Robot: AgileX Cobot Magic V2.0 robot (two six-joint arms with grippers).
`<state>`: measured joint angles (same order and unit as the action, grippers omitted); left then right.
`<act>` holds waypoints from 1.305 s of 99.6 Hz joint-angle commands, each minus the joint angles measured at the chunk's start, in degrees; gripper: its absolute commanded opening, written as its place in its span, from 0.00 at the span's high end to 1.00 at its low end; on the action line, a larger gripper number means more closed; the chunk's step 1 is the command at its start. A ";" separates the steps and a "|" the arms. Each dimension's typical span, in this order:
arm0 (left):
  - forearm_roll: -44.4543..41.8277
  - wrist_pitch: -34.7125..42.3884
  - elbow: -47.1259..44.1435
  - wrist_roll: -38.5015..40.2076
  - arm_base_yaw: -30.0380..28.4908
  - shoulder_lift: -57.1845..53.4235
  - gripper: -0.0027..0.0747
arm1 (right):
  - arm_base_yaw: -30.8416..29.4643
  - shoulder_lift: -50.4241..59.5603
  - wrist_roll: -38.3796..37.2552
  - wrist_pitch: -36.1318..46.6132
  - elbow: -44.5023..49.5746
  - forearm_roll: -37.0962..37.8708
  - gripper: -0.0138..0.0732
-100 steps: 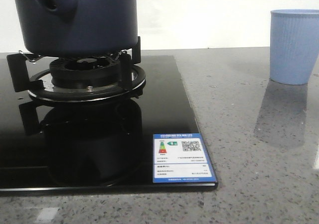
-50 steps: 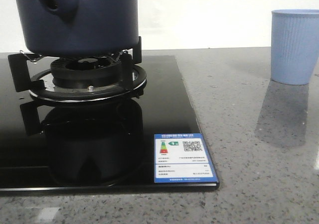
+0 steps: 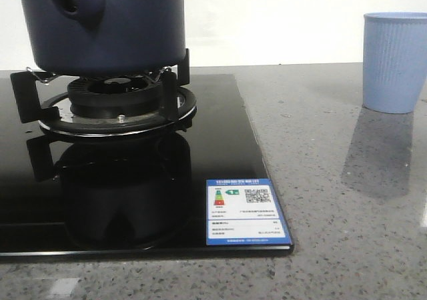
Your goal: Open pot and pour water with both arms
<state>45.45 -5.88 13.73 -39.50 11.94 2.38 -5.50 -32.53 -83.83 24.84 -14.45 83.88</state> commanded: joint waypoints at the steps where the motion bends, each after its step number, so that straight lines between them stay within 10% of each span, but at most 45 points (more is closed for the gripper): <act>1: 0.83 3.12 1.41 0.13 -0.04 0.67 0.99 | -0.23 0.14 -0.04 0.25 -1.42 -1.32 0.92; 39: -3.27 3.26 1.41 0.58 -0.04 0.67 0.99 | -0.23 0.14 -0.04 0.25 -1.42 -1.32 0.92; 59: -35.93 3.81 -3.51 32.61 -5.03 0.67 0.99 | -0.23 0.14 -0.04 0.25 -1.42 -1.32 0.92; 130: -36.07 1.96 -15.72 33.35 -9.57 -4.13 0.99 | -0.23 0.02 -0.04 0.16 -1.42 -1.32 0.92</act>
<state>8.63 -7.96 -0.07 -6.82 2.57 -0.22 -5.50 -32.53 -84.07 24.73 -14.35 83.88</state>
